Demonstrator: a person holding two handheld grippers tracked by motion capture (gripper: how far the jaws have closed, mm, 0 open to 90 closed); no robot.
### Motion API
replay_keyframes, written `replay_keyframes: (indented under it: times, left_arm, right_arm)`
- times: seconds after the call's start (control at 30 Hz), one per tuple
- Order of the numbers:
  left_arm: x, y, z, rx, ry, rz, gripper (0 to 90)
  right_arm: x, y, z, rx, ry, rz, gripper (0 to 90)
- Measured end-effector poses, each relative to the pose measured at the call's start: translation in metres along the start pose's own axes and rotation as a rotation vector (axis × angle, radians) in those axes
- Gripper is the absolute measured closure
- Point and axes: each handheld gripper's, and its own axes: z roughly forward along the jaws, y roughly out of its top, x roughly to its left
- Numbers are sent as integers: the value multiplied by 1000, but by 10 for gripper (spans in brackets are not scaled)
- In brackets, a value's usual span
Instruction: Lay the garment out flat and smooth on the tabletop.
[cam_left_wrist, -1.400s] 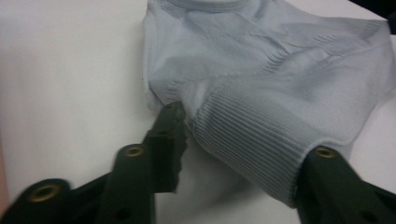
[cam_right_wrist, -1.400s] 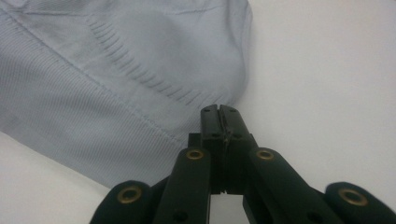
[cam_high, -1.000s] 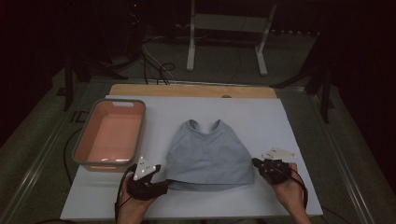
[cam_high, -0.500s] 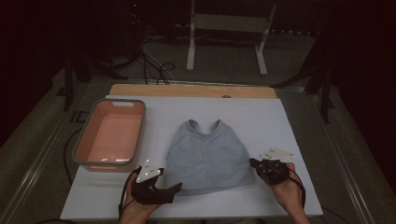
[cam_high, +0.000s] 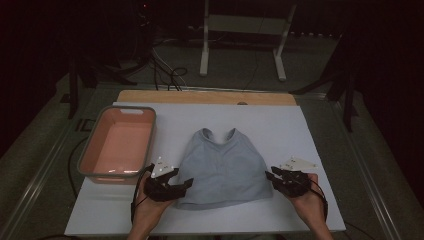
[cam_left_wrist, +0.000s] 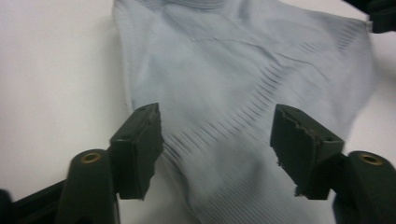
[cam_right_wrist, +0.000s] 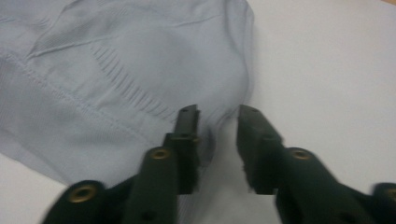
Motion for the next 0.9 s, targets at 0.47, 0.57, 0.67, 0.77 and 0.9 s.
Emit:
replay_keyframes:
  times: [0.47, 0.57, 0.67, 0.77, 0.9]
  left_arm:
    - [18, 14, 29, 33, 71, -40, 406]
    - [22, 16, 32, 41, 90, -49, 432]
    - [25, 16, 34, 42, 99, -61, 456]
    - [30, 15, 36, 58, 94, -71, 523]
    - [33, 15, 37, 67, 66, -68, 717]
  right_arm:
    - [-2, -3, 0, 4, -1, -8, 564]
    - [-2, -3, 0, 9, 9, -8, 564]
    - [-1, -4, 2, 15, 21, -13, 564]
    - [0, -4, 5, 22, 34, -19, 561]
    - [2, -3, 12, 44, 62, -19, 582]
